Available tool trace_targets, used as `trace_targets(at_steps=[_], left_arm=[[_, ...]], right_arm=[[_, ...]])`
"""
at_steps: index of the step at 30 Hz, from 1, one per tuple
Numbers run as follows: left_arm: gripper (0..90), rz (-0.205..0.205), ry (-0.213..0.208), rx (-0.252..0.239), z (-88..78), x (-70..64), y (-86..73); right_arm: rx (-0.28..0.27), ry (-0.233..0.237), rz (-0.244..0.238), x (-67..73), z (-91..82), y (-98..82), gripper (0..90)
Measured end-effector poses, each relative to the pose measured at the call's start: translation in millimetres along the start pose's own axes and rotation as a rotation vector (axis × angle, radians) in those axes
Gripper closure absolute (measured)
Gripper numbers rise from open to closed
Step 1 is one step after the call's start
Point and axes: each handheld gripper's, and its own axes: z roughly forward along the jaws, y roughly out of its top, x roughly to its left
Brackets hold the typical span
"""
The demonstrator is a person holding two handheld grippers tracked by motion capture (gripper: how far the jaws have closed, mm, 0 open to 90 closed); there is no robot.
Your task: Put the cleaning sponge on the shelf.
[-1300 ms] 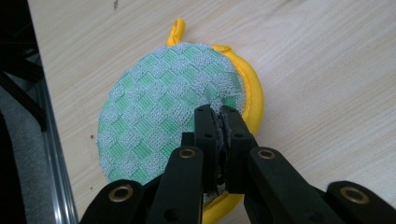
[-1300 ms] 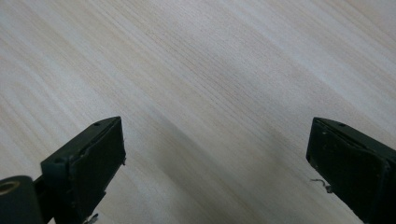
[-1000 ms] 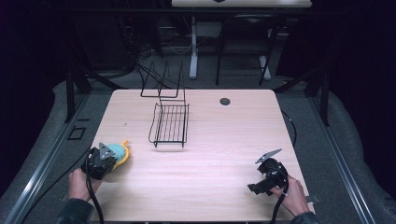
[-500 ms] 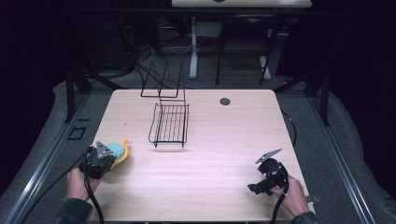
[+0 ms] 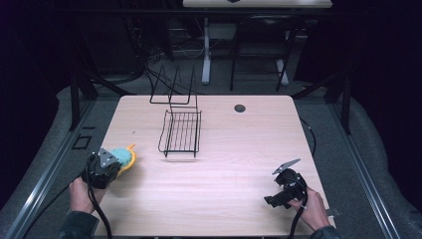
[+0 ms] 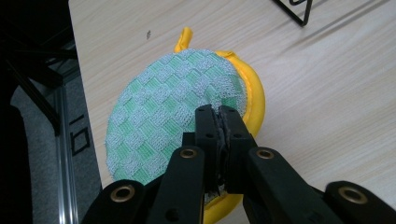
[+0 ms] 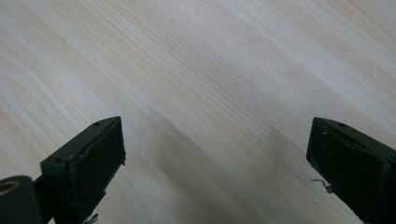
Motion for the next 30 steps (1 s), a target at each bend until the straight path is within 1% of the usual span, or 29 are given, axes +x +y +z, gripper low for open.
trace_targets(at_steps=[4,9,10,16,17,18,20,25,26,29,30], left_arm=[[87.9,-0.002,-0.003,0.000,-2.7,-0.4,3.3],[87.7,-0.010,0.002,-0.019,-4.3,-1.3,8.1],[87.7,-0.009,-0.001,-0.014,-4.8,-1.3,9.0],[87.7,-0.012,-0.010,-0.026,-5.5,-2.5,13.9],[87.7,-0.014,-0.008,-0.030,-5.5,-3.3,14.7],[87.7,-0.007,-0.008,-0.028,-6.0,-3.2,15.7],[87.7,-0.014,-0.007,-0.038,-5.8,-4.3,16.9],[87.7,-0.014,-0.006,-0.040,-7.0,-4.3,19.0],[87.7,-0.022,-0.006,-0.045,-7.0,-4.4,19.2],[87.6,-0.026,-0.006,-0.049,-7.9,-3.9,20.2],[87.6,-0.031,-0.001,-0.054,-7.7,-4.2,20.4]], right_arm=[[0.001,-0.004,-0.001,-0.3,0.0,-0.2,3.8],[0.008,-0.003,-0.004,-0.4,0.2,0.0,3.9],[0.008,-0.004,-0.004,-0.4,0.2,0.0,3.9],[0.009,-0.004,-0.008,-0.3,0.4,0.2,3.9],[0.010,-0.003,-0.008,-0.3,0.4,0.2,3.9],[0.010,-0.004,-0.007,-0.4,0.5,0.1,3.9],[0.010,-0.004,-0.008,-0.4,0.6,0.1,4.0],[0.011,-0.001,-0.006,-0.3,0.8,0.2,4.0],[0.012,-0.005,-0.007,-0.3,0.8,0.1,4.0],[0.013,-0.005,-0.007,-0.4,0.9,0.1,4.0],[0.011,-0.002,-0.005,-0.1,0.9,0.2,3.9]])
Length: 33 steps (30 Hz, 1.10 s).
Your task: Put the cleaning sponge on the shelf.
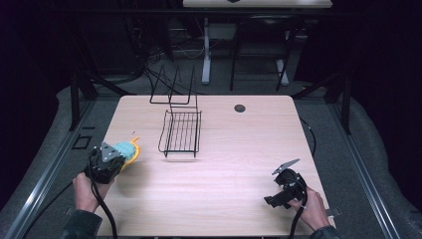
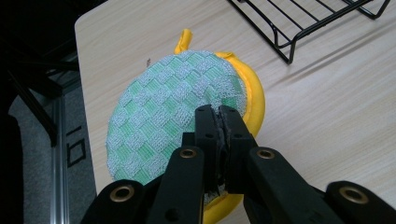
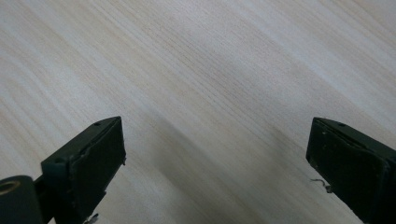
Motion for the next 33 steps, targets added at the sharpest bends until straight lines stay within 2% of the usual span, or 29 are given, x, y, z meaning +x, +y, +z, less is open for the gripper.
trace_targets(at_steps=[15,19,33], left_arm=[[87.6,0.001,0.004,-0.023,-1.5,0.3,10.9],[87.6,0.009,0.020,-0.035,-1.2,-2.0,14.6],[87.6,0.010,0.012,-0.058,0.8,-5.8,25.4]], right_arm=[[0.002,0.001,-0.005,0.1,0.1,0.0,4.0],[0.001,0.001,-0.005,0.0,0.0,0.0,4.0],[-0.002,-0.001,-0.005,0.2,0.1,-0.1,4.1]])
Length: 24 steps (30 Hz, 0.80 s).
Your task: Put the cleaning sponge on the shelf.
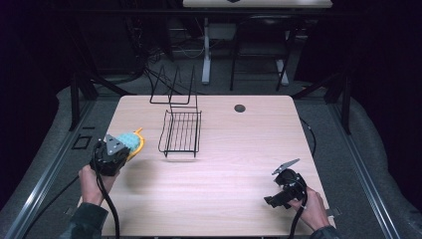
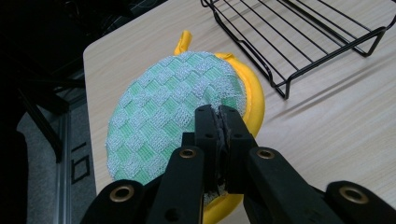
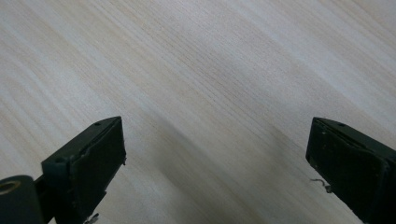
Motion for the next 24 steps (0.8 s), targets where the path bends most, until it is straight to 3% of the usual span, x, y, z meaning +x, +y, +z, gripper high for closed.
trace_targets(at_steps=[24], left_arm=[[87.6,0.016,-0.016,-0.033,5.9,-6.6,17.3]], right_arm=[[0.005,-0.002,0.001,0.8,-0.5,0.2,4.3]])
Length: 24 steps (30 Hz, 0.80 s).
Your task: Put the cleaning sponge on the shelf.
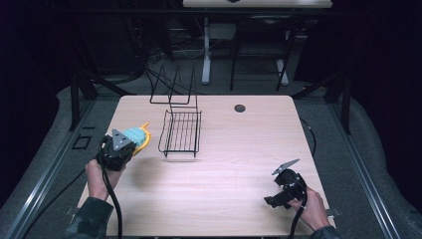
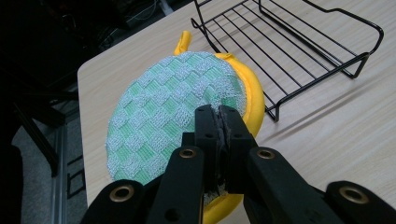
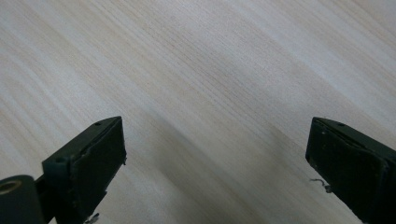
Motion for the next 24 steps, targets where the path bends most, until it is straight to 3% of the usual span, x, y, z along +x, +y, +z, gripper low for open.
trace_targets(at_steps=[14,24], left_arm=[[87.5,0.018,-0.006,-0.012,7.9,-6.3,10.9],[87.5,0.001,-0.024,-0.025,11.0,-7.5,20.5]], right_arm=[[-0.002,-0.001,-0.001,-0.2,0.3,-0.3,4.4],[0.002,-0.014,-0.009,0.3,0.2,-0.3,4.6]])
